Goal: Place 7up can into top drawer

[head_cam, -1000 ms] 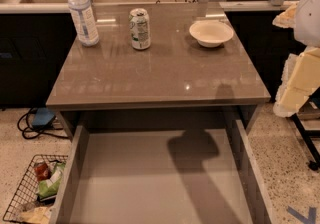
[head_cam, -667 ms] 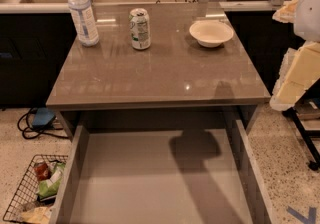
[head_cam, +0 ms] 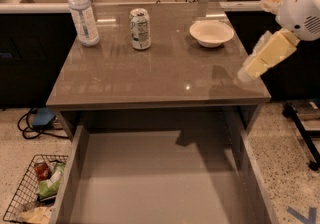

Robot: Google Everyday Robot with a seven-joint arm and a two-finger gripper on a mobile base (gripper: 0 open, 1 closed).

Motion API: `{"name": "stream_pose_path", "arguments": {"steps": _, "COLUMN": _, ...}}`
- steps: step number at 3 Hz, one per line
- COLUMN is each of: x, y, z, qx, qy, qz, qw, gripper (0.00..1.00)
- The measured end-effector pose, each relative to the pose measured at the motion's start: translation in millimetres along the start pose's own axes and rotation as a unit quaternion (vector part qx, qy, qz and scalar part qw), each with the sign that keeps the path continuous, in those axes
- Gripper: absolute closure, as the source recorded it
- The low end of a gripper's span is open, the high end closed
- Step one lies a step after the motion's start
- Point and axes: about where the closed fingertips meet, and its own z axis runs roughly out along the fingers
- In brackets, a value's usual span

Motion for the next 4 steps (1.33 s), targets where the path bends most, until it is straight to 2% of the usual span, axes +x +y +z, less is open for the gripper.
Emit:
{"name": "stream_pose_path", "arguments": {"steps": 1, "x": -26.5, "y": -16.0, "z": 33.9, "qx": 0.008, "qy": -0.124, "qz": 0.030, "qw": 0.9918, "gripper": 0.00}}
{"name": "stream_pose_path", "arguments": {"steps": 2, "x": -66.8, "y": -28.7, "z": 54.0, "qx": 0.027, "qy": -0.235, "qz": 0.061, "qw": 0.9697, "gripper": 0.00}}
{"name": "stream_pose_path", "arguments": {"steps": 3, "x": -92.2, "y": -48.5, "z": 62.7, "qx": 0.075, "qy": -0.270, "qz": 0.097, "qw": 0.9549, "gripper": 0.00}}
{"name": "stream_pose_path", "arguments": {"steps": 4, "x": -92.3, "y": -48.4, "z": 62.8, "qx": 0.075, "qy": -0.270, "qz": 0.097, "qw": 0.9549, "gripper": 0.00}}
